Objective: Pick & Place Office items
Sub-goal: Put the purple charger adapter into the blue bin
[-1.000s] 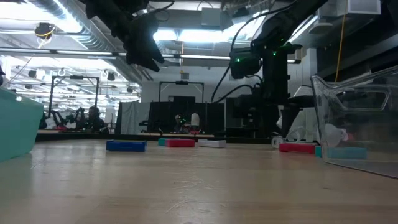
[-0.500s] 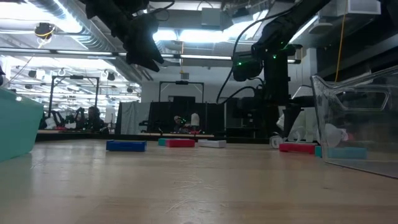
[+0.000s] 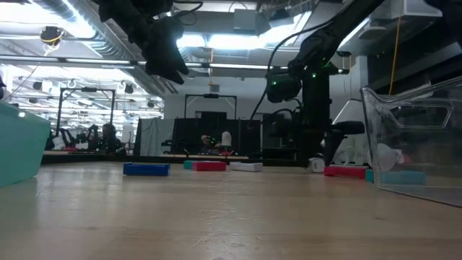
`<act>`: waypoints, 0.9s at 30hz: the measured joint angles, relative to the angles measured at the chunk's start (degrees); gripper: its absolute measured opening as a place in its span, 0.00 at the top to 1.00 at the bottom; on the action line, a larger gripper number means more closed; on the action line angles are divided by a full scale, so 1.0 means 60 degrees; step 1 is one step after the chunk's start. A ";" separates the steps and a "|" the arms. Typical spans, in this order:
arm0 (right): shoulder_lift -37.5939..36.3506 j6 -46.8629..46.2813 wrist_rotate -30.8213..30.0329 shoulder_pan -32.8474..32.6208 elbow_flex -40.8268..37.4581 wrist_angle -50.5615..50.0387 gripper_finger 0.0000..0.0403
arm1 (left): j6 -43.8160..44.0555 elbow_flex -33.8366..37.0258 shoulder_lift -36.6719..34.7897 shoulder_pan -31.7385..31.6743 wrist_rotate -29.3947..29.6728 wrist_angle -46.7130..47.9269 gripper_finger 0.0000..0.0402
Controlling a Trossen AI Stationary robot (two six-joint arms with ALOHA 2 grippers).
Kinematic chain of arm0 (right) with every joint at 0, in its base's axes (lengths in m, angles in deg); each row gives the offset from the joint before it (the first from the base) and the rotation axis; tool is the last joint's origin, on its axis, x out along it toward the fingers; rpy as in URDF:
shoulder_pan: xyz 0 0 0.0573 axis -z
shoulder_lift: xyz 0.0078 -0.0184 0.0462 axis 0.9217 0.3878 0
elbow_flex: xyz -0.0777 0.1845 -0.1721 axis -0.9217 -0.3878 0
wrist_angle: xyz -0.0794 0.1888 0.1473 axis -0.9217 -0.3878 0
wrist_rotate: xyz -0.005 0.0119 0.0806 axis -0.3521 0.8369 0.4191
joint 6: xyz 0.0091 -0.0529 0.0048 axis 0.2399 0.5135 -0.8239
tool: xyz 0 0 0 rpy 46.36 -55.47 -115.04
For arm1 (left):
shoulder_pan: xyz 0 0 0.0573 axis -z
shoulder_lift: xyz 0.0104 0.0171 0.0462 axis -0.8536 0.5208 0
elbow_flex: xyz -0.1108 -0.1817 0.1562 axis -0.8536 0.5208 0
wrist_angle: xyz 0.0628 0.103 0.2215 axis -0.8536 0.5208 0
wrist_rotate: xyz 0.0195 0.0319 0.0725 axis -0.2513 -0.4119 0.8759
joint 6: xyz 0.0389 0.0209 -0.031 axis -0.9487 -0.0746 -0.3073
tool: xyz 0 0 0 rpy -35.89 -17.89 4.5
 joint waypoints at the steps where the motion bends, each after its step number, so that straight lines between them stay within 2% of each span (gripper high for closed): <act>1: 0.0061 0.0003 0.0028 -0.0014 0.0000 0.0074 0.46 | 0.0000 0.0000 0.0000 0.0000 -0.0001 0.0001 0.38; 5: 0.0196 0.0213 0.0063 -0.0067 0.0004 0.0126 0.51 | 0.0003 0.0000 0.0000 0.0000 -0.0004 0.0029 0.38; 10: 0.0162 0.0369 0.0175 -0.0099 0.0000 0.0353 0.68 | 0.0000 0.0000 0.0000 0.0000 0.0000 0.0060 0.38; 16: 0.0156 0.0886 0.0890 -0.0166 0.0212 0.0722 0.67 | -0.0070 0.0000 -0.0031 -0.0160 -0.0021 0.0049 0.38; 18: 0.0156 0.1079 0.1092 -0.0225 0.0465 0.0742 0.67 | -0.0069 0.0000 -0.0147 -0.0332 -0.0380 -0.0055 0.38; 27: 0.0156 0.2266 0.1231 -0.0412 0.2835 0.0943 0.67 | 0.0585 0.0000 -0.1009 -0.1452 -0.1761 -0.0552 0.38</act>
